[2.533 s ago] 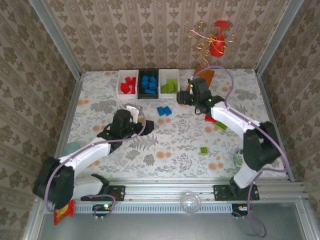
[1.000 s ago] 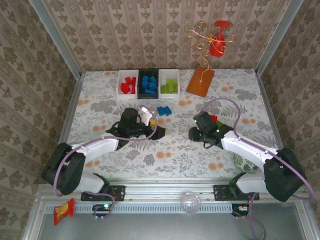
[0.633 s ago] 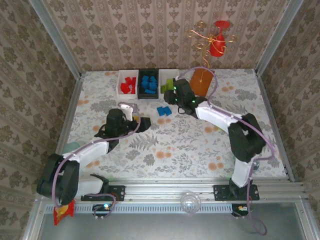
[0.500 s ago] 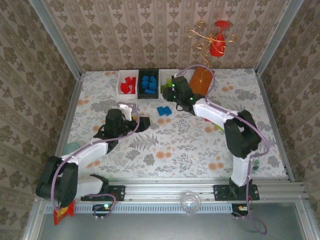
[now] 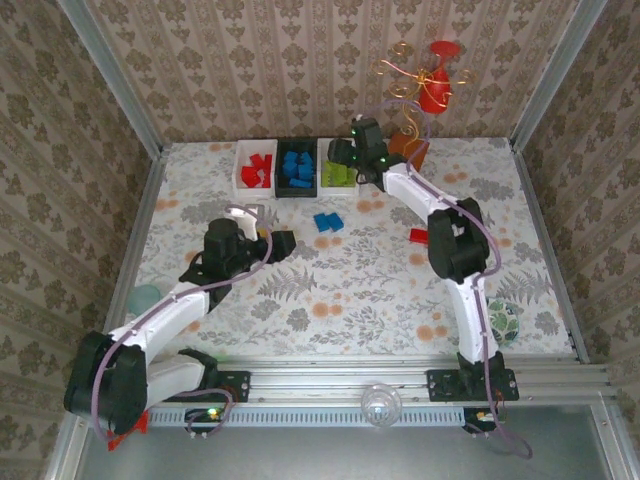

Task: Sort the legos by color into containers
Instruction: Place the lego in the container, then rotate the lego at the middle-right of the table.

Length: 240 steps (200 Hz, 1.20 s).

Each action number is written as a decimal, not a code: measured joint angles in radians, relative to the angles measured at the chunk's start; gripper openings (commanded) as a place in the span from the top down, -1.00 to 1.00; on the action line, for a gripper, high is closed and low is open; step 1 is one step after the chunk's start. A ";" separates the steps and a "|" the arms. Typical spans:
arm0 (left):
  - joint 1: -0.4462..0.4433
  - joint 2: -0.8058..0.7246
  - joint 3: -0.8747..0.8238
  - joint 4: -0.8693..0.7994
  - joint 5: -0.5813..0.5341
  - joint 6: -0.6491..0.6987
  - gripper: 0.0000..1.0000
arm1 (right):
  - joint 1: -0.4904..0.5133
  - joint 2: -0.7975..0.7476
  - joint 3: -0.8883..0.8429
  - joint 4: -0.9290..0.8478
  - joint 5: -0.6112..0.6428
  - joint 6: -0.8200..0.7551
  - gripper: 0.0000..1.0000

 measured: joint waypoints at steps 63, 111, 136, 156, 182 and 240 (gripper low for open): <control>-0.077 0.067 0.053 0.002 0.019 -0.002 -0.62 | -0.034 -0.522 -0.629 -0.040 0.036 -0.061 -0.62; -0.137 0.122 0.106 0.015 0.034 0.010 -0.62 | -0.229 -0.724 -0.954 -0.111 0.053 -0.035 -0.93; -0.137 0.154 0.107 0.019 0.043 0.010 -0.62 | -0.339 -0.709 -0.984 -0.119 -0.001 -0.023 -0.98; -0.137 0.158 0.107 0.019 0.045 0.010 -0.62 | -0.371 -0.641 -0.944 -0.127 -0.034 -0.023 -0.98; -0.137 0.157 0.107 0.019 0.044 0.010 -0.62 | -0.381 -0.533 -0.882 -0.126 -0.095 -0.023 -0.96; -0.133 0.149 0.106 0.019 0.034 0.010 -0.62 | -0.381 -0.531 -0.949 -0.135 -0.157 -0.007 -0.90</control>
